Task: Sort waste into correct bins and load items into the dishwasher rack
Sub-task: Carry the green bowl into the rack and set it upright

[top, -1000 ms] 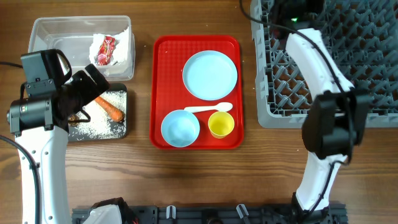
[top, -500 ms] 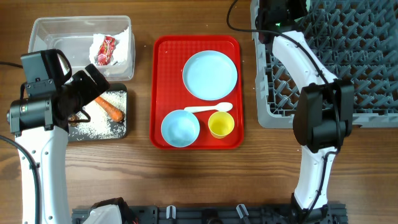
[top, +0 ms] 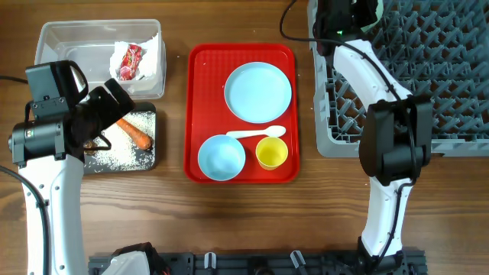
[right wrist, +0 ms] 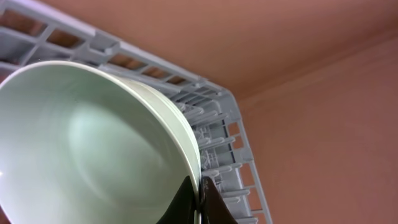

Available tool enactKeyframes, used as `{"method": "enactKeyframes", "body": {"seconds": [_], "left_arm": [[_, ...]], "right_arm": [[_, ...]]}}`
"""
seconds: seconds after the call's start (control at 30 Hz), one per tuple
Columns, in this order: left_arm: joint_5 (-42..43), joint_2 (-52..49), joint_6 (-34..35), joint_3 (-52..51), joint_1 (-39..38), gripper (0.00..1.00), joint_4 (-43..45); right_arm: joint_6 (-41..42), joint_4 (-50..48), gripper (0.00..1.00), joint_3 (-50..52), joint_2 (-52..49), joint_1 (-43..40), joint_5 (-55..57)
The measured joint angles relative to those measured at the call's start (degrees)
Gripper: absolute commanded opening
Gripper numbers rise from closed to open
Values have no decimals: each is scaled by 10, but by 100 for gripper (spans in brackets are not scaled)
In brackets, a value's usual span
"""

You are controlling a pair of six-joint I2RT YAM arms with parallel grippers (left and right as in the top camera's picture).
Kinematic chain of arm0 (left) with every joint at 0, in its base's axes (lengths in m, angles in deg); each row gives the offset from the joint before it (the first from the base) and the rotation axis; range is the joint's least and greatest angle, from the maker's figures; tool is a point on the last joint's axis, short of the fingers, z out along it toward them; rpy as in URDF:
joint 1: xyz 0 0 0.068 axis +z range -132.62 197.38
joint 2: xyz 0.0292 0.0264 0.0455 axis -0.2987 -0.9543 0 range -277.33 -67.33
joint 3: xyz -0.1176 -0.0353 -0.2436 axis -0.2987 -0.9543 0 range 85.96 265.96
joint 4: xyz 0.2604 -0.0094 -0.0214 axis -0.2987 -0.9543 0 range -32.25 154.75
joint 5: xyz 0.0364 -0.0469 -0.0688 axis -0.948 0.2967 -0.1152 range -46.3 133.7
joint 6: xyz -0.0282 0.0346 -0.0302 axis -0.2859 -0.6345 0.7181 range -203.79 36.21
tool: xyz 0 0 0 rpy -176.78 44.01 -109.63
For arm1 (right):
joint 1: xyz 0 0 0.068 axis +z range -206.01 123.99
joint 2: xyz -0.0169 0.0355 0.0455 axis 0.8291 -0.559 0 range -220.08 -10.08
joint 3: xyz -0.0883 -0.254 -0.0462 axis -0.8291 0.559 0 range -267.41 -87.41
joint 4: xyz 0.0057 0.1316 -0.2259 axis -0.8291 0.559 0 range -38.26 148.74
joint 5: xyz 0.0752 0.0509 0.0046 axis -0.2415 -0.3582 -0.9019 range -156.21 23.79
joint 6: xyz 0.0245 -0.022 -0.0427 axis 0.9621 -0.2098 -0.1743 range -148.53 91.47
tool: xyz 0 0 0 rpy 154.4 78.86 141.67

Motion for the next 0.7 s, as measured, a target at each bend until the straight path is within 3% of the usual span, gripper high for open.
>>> {"method": "enactKeyframes", "body": {"seconds": [0.17,0.27,0.37,0.43,0.47,0.57,0.63,0.7], "left_arm": [[0,0,0,0,0,100,0],[0,0,0,0,0,100,0],[0,0,0,0,0,100,0],[0,0,0,0,0,100,0],[0,0,0,0,0,100,0],[0,0,0,0,0,100,0],[0,0,0,0,0,100,0],[0,0,0,0,0,100,0]], "right_arm": [[0,14,6,7,0,13,0],[0,19,24,8,0,25,12],[-5,27,34,12,0,37,10],[-4,28,51,16,0,47,10],[-7,28,66,17,0,52,10],[-8,30,89,18,0,68,17],[-9,30,100,18,0,76,22],[-7,30,100,18,0,81,28]]}}
